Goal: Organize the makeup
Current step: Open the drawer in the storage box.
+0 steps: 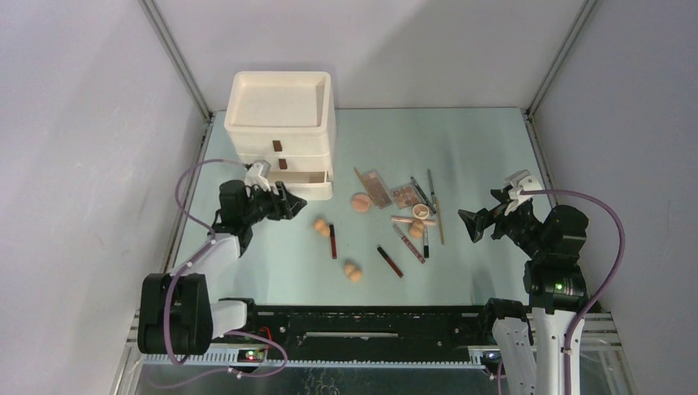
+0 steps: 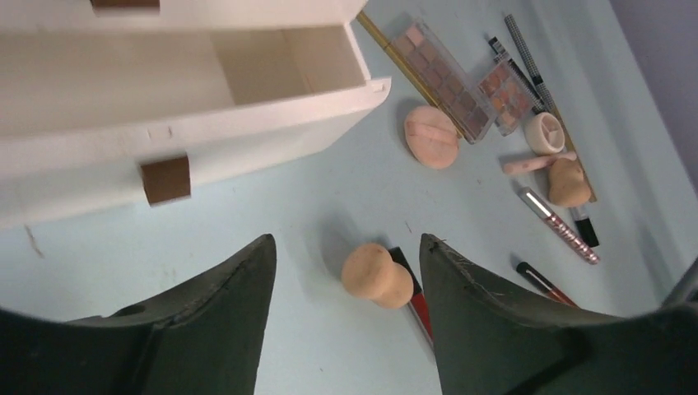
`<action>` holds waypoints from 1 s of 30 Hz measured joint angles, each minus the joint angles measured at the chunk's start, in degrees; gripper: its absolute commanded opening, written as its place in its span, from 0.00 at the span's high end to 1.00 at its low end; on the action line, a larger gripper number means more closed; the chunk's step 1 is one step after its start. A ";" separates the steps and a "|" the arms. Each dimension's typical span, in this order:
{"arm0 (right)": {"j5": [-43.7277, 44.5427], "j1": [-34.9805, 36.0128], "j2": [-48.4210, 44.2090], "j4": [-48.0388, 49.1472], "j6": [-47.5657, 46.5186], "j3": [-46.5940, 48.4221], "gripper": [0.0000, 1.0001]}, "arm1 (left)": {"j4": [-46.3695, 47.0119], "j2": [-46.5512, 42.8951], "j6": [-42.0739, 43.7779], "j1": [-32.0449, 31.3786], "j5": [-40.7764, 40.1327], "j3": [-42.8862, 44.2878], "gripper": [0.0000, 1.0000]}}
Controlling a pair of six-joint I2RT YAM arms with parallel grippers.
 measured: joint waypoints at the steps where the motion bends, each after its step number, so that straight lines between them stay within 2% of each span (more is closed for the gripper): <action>1: -0.07 0.00 -0.04 0.00 0.00 0.00 0.00 | -1.14 -0.31 1.03 0.00 0.04 0.92 0.27; 5: -0.22 0.00 -0.26 0.00 -0.02 0.00 0.00 | -7.67 -1.29 8.17 -0.28 0.70 7.34 0.23; 8: -0.24 0.02 -0.42 0.00 -0.02 -0.02 0.00 | -16.44 -0.96 18.34 -1.49 1.68 14.45 0.22; 12: -0.24 0.02 -0.46 -0.02 -0.02 0.00 0.00 | -26.43 0.02 38.23 -5.53 1.62 21.92 0.21; 18: -0.24 0.02 -0.46 -0.02 -0.02 0.00 0.00 | -36.17 2.19 65.00 -11.61 -1.73 22.23 0.21; 24: -0.24 0.02 -0.46 -0.04 -0.04 0.00 0.00 | -39.98 7.91 79.91 -14.14 -6.40 22.73 0.24; 30: -0.44 0.02 -0.46 -0.09 -0.07 -0.02 0.00 | -41.86 14.58 87.14 -15.74 -11.06 27.23 0.27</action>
